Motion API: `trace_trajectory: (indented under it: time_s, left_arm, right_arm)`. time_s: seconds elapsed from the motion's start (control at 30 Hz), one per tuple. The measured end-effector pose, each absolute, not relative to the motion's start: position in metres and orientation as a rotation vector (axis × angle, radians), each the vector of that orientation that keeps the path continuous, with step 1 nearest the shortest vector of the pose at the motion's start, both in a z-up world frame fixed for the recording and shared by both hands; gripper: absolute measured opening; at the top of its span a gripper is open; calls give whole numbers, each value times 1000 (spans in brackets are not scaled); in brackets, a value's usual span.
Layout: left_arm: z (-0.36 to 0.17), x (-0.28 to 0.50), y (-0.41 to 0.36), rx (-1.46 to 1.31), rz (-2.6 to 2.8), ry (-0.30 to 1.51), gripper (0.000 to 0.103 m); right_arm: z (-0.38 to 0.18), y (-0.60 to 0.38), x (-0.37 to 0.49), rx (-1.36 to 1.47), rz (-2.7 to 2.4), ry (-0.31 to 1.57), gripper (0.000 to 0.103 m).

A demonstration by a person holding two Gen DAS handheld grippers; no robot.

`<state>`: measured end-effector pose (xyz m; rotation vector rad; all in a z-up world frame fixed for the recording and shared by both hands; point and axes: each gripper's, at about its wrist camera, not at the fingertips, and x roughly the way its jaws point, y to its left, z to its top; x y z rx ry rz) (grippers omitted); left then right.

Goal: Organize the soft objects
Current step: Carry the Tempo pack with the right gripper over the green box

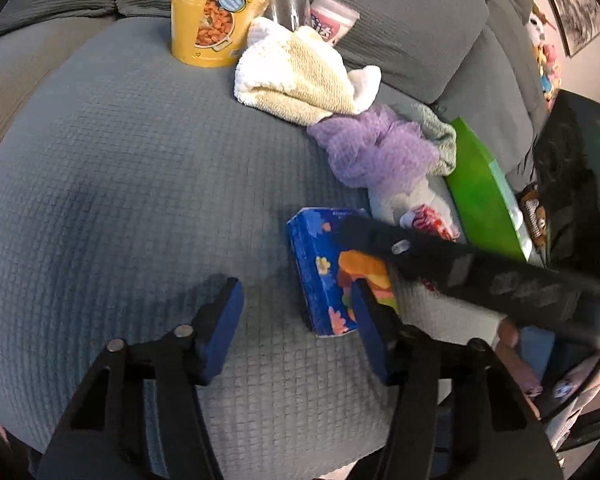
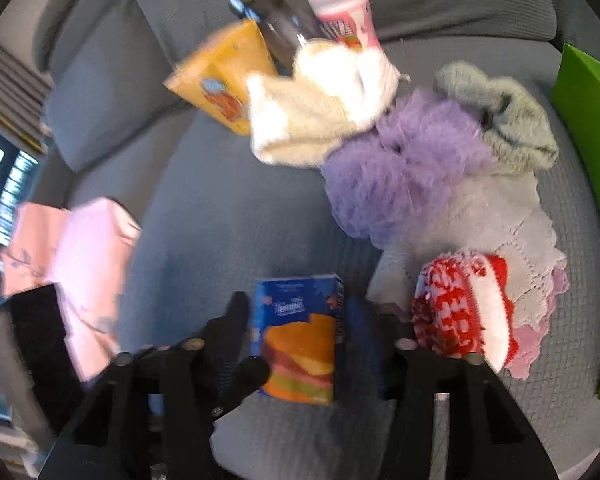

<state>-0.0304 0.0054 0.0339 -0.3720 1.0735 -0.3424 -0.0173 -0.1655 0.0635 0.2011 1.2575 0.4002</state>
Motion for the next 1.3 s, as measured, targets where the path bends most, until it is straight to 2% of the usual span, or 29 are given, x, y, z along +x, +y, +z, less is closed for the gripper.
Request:
trace_trajectory:
  time_s: [0.2, 0.33, 0.6, 0.8, 1.1, 1.3]
  left_arm:
    - [29, -26, 2, -387, -366, 1084, 47]
    - [26, -25, -6, -406, -430, 1086, 35]
    - [31, -29, -11, -382, -436, 1046, 33]
    - [72, -46, -9, -369, -456, 874, 32]
    - [162, -63, -13, -320, -480, 607, 31]
    - [188, -65, -40, -265, -554, 504, 31]
  right_arm:
    - [57, -169, -25, 239, 447, 1263, 42]
    - [50, -174, -27, 283, 460, 1280, 42]
    - [56, -175, -34, 303, 465, 1249, 42]
    - [106, -181, -49, 270, 470, 1085, 42]
    - [204, -185, -64, 233, 498, 806, 42]
    - [239, -213, -81, 226, 449, 644, 42]
